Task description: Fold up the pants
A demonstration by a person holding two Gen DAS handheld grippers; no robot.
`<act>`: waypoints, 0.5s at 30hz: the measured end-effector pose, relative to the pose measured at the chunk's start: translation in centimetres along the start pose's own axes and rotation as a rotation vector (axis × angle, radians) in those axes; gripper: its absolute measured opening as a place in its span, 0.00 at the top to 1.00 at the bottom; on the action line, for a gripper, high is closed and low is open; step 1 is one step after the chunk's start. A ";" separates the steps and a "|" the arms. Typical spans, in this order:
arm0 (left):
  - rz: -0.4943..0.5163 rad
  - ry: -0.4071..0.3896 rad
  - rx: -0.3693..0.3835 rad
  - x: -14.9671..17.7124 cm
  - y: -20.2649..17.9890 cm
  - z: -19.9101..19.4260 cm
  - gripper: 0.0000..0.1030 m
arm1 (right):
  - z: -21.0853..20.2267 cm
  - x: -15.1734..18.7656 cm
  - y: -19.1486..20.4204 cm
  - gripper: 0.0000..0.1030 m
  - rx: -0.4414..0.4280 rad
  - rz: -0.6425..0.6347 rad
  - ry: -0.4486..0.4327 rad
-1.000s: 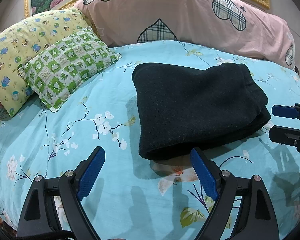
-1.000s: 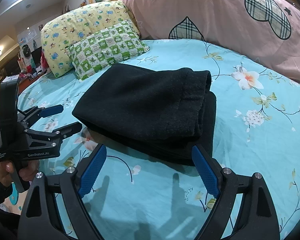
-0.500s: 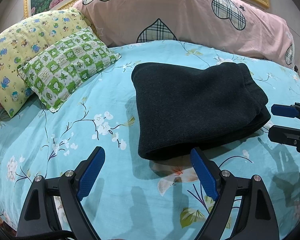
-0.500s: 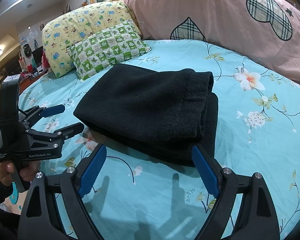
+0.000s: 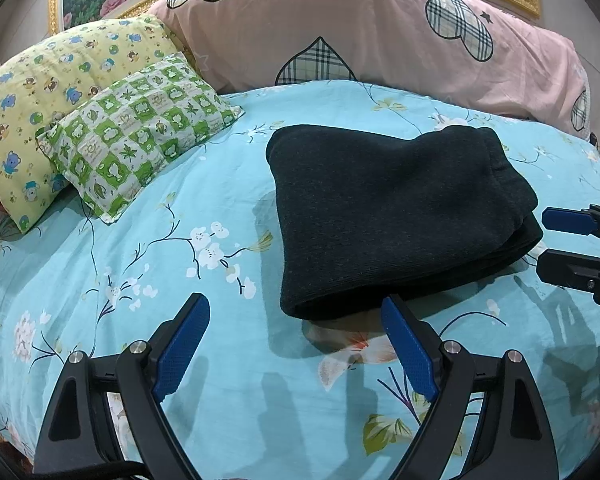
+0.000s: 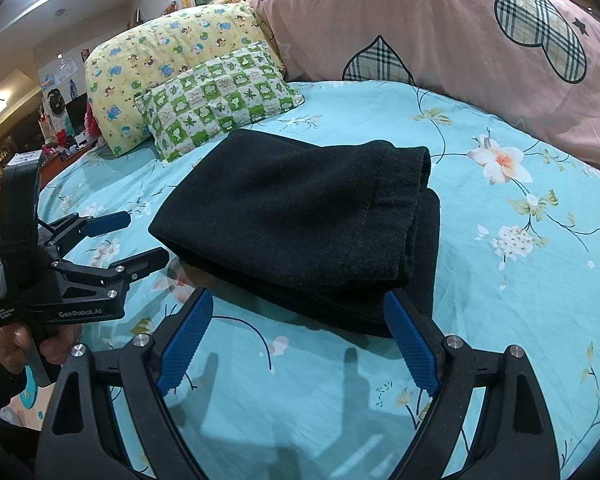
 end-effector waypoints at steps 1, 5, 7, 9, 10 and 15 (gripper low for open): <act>0.001 0.001 0.001 0.0 0.0 0.0 0.14 | 0.0 -0.1 0.1 0.15 -0.001 0.000 0.000; -0.001 0.000 0.000 0.0 0.0 0.0 0.14 | 0.0 -0.2 0.1 0.15 -0.001 -0.002 0.000; -0.001 0.000 -0.001 0.0 0.0 0.0 0.14 | 0.1 -0.3 0.1 0.15 -0.002 -0.001 -0.002; 0.001 0.000 -0.001 0.0 0.0 0.0 0.14 | 0.1 -0.3 0.2 0.15 -0.002 -0.002 -0.002; 0.002 0.000 -0.001 0.0 0.0 0.0 0.14 | 0.1 -0.3 0.1 0.15 -0.002 -0.002 -0.002; -0.005 0.001 0.003 -0.1 0.0 0.0 0.14 | 0.1 -0.3 0.2 0.15 -0.002 0.000 -0.002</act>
Point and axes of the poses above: each gripper's, at about its wrist camera, not at the fingertips, and z roughly the way its jaws point, y to its left, x to its underside, the point moved 8 cm from there along z, roughly the way its jaws point, and after that the axes turned 2 degrees about -z, right-handed, at the moved point
